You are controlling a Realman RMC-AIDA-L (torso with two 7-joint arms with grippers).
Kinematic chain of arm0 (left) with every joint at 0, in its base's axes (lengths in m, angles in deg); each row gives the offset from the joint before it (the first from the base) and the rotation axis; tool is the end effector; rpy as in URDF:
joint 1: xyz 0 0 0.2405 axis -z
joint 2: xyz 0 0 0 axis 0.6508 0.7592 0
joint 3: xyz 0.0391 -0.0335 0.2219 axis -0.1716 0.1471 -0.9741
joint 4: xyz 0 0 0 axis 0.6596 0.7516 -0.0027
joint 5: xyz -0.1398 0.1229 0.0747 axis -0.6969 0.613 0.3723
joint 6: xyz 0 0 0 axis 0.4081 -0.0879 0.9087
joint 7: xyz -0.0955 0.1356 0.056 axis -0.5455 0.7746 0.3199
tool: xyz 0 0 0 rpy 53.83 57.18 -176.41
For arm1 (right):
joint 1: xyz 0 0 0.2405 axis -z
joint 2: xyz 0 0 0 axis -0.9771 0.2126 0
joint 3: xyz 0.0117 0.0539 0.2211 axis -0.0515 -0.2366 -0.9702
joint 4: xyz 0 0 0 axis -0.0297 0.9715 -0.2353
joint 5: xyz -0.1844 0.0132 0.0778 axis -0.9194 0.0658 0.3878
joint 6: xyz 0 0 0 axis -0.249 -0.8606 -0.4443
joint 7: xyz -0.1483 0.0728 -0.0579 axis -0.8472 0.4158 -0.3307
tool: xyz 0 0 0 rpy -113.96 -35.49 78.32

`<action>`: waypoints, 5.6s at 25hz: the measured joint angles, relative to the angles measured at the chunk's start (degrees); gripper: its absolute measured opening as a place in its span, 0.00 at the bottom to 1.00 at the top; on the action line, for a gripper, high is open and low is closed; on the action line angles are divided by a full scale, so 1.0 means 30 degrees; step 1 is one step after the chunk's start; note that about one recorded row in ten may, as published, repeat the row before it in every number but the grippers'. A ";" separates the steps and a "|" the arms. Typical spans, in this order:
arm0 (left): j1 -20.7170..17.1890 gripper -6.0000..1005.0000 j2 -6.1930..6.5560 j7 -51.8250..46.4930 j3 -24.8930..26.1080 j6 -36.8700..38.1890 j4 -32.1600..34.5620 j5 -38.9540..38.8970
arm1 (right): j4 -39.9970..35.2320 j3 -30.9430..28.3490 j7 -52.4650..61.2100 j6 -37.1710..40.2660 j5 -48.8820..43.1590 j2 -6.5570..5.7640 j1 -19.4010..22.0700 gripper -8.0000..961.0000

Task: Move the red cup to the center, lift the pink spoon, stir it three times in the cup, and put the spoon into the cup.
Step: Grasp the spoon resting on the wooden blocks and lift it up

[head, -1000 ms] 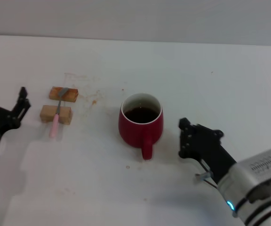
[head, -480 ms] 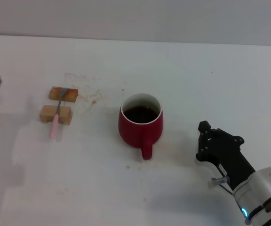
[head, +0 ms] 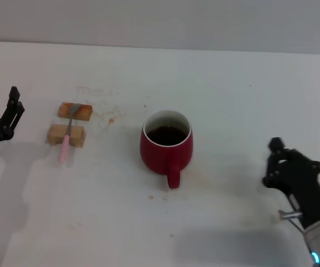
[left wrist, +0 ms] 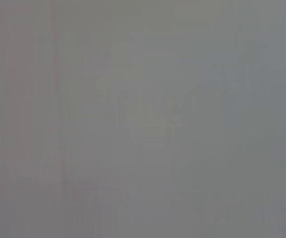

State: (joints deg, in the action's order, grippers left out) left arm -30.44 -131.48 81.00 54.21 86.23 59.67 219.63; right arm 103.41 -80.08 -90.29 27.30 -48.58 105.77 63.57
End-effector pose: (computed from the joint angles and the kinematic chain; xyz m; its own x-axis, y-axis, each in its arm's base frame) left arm -0.2992 0.2926 0.0111 0.7562 -0.1460 0.6379 0.6330 -0.0841 -0.7696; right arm 0.2556 0.2475 -0.0866 0.6230 -0.0801 -0.7781 -0.7723 -0.2208 -0.5957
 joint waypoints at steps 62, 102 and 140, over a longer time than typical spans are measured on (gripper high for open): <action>-0.0059 0.82 -0.0136 -0.2374 -0.5082 -0.4024 0.0480 -0.0107 | -0.1107 -0.1080 0.0061 0.2570 0.0456 -0.0055 0.2270 0.01; 0.0294 0.62 -0.0181 -0.2381 -0.5103 -0.4942 0.0244 -0.0341 | -0.1020 -0.1052 0.0078 0.2538 0.0417 -0.0054 0.2231 0.01; 0.0356 0.46 -0.0196 -0.2328 -0.5079 -0.5003 0.0236 -0.0371 | -0.1021 -0.1032 0.0077 0.2461 0.0406 -0.0053 0.2231 0.01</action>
State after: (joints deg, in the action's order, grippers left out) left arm -29.37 -132.07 74.02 38.97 71.22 60.38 218.51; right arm 100.34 -83.17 -90.06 34.68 -47.36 105.61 70.26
